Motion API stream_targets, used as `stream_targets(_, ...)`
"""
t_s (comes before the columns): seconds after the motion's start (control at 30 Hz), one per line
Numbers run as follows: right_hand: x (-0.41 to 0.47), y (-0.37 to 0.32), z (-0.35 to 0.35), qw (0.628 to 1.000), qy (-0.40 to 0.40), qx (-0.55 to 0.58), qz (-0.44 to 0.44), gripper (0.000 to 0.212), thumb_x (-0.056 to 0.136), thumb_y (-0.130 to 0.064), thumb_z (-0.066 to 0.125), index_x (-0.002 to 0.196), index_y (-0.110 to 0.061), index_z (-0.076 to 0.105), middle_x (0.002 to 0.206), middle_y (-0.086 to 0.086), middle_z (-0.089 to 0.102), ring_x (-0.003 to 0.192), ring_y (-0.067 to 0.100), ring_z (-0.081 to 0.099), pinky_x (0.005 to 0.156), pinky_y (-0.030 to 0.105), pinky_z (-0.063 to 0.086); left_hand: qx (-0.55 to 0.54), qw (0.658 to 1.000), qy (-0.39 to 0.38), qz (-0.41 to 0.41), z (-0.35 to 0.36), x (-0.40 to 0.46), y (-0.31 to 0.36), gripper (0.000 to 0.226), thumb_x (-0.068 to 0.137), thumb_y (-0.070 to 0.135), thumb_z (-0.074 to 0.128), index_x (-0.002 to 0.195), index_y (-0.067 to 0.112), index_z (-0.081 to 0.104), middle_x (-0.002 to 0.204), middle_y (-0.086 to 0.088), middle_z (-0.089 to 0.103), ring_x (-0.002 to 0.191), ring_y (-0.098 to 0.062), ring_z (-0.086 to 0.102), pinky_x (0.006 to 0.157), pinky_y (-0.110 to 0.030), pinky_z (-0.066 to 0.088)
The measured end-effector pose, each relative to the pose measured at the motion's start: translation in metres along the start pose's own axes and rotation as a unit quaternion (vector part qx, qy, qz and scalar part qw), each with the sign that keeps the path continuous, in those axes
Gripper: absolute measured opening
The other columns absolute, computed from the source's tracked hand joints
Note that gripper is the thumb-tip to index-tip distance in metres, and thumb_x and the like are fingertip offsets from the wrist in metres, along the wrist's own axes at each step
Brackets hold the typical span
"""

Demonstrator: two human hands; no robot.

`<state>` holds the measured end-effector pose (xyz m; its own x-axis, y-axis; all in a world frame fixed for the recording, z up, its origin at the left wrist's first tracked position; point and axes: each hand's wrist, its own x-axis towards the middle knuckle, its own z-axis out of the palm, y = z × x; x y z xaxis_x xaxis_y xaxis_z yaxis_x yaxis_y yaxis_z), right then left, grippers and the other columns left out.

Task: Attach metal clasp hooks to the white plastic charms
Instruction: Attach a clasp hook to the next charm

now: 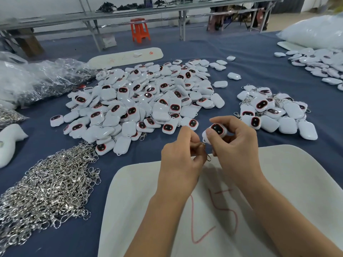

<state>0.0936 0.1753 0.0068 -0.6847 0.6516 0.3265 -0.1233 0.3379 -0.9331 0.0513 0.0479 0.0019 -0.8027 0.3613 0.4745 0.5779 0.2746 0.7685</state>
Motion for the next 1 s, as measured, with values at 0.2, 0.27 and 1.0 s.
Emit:
stream_targets(0.2,0.0,-0.001,-0.001,0.999,0.004,0.017,0.033,0.017,0.089,-0.012,0.076,0.098,-0.027,0.075,0.078,-0.009,0.071,0.073,0.015,0.067,0.073,0.052,0.063,0.004,1.0,-0.004,0.03,-0.002,0.002,0.001,0.032,0.088,0.006,0.067,0.09,0.031,0.047,0.081,0.011,0.067,0.072,-0.009,0.067,0.065,-0.022,0.05)
stream_targets(0.27,0.0,-0.002,-0.001,0.999,0.003,0.021,0.038,0.017,0.09,-0.012,0.076,0.098,-0.027,0.074,0.077,-0.01,0.071,0.072,0.013,0.066,0.072,0.051,0.063,-0.017,1.0,-0.01,0.02,-0.002,0.002,0.0,0.031,0.089,0.007,0.068,0.09,0.033,0.05,0.082,0.012,0.07,0.075,-0.007,0.069,0.067,-0.019,0.051)
stream_targets(1.0,0.018,0.004,-0.021,0.965,-0.261,-0.008,0.008,0.017,0.097,-0.019,0.074,0.088,-0.03,0.082,0.08,-0.003,0.077,0.072,0.006,0.064,0.071,0.015,0.048,-0.211,0.973,0.046,-0.085,-0.008,0.007,-0.006,0.029,0.081,-0.005,0.078,0.081,0.02,0.065,0.08,-0.004,0.075,0.075,-0.021,0.071,0.071,-0.022,0.054)
